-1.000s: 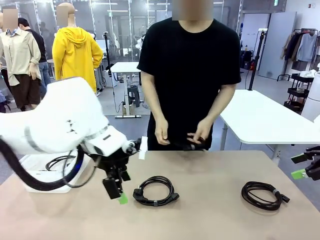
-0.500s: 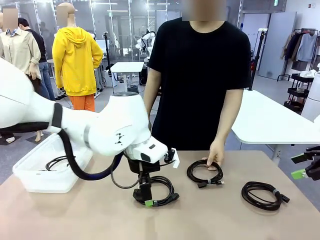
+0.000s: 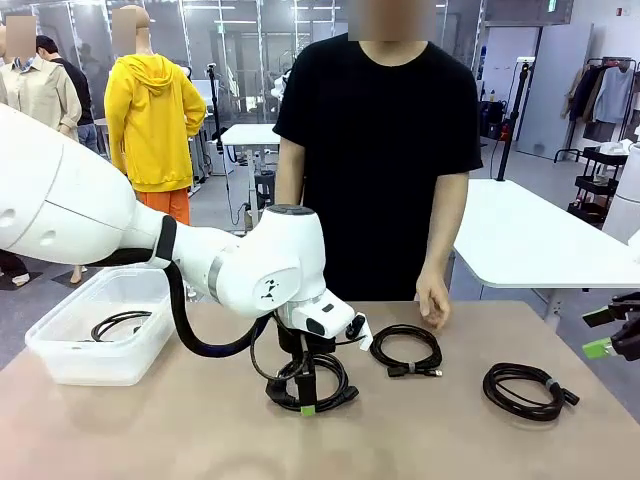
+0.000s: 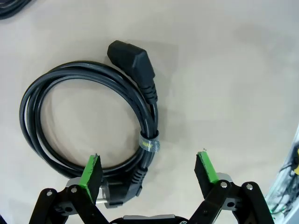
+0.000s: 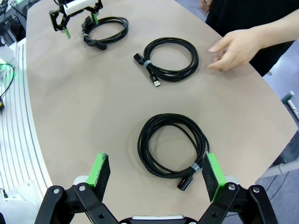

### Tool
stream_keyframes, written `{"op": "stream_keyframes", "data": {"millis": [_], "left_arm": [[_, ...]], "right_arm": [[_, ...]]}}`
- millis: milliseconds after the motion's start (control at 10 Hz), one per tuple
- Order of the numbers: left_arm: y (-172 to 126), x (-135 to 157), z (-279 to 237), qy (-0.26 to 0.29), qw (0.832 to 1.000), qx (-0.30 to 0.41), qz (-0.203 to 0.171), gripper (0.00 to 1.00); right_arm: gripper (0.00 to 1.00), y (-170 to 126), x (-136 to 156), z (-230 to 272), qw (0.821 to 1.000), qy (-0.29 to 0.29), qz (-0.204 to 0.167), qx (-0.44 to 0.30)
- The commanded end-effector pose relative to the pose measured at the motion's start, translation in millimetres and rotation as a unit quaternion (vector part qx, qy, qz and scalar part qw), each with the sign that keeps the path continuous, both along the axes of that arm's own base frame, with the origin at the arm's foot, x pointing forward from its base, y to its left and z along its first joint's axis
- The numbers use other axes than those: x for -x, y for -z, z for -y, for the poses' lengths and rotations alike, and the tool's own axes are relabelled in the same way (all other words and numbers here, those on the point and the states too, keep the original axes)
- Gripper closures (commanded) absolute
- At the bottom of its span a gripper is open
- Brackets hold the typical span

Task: Organize and store the cables.
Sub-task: Place the Power Cable into the Organizing box.

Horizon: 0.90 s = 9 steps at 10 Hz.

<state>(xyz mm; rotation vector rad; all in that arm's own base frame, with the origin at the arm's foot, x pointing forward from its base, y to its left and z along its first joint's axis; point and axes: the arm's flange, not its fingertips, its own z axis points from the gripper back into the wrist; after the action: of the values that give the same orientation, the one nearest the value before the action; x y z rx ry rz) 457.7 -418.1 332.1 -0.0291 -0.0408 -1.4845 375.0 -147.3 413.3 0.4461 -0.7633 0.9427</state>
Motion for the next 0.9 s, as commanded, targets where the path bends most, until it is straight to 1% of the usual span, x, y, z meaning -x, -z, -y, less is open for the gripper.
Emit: {"op": "stream_keyframes", "data": {"millis": [0, 200, 300, 500, 600, 700, 800], "left_arm": [[7, -8, 2, 0.011, 1.0, -0.006, 0.004, 0.0], [19, -15, 3, 0.026, 1.0, 0.003, 0.006, 0.0], [27, -16, 6, 0.03, 1.0, 0.005, -0.002, 0.0], [31, -17, 9, 0.038, 0.999, 0.014, -0.005, 0.0], [30, -17, 9, 0.039, 0.999, 0.008, -0.004, 0.26], [30, -17, 8, 0.037, 0.999, 0.005, -0.008, 0.6], [29, -16, 8, 0.038, 0.999, 0.006, -0.011, 0.86]], "right_arm": [[0.0, -2, -1, 1, 1.0, 0.003, -0.008, 0.002], [0.0, -2, -1, 1, 1.0, 0.003, -0.008, 0.002], [0.0, -2, -1, 1, 1.0, 0.003, -0.008, 0.002], [0.0, -2, -1, 1, 1.0, 0.003, -0.008, 0.002], [0.0, -2, -1, 1, 1.0, 0.003, -0.008, 0.002], [0.0, -2, -1, 1, 1.0, 0.003, -0.008, 0.002], [0.0, -2, -1, 1, 1.0, 0.003, -0.008, 0.002]]}}
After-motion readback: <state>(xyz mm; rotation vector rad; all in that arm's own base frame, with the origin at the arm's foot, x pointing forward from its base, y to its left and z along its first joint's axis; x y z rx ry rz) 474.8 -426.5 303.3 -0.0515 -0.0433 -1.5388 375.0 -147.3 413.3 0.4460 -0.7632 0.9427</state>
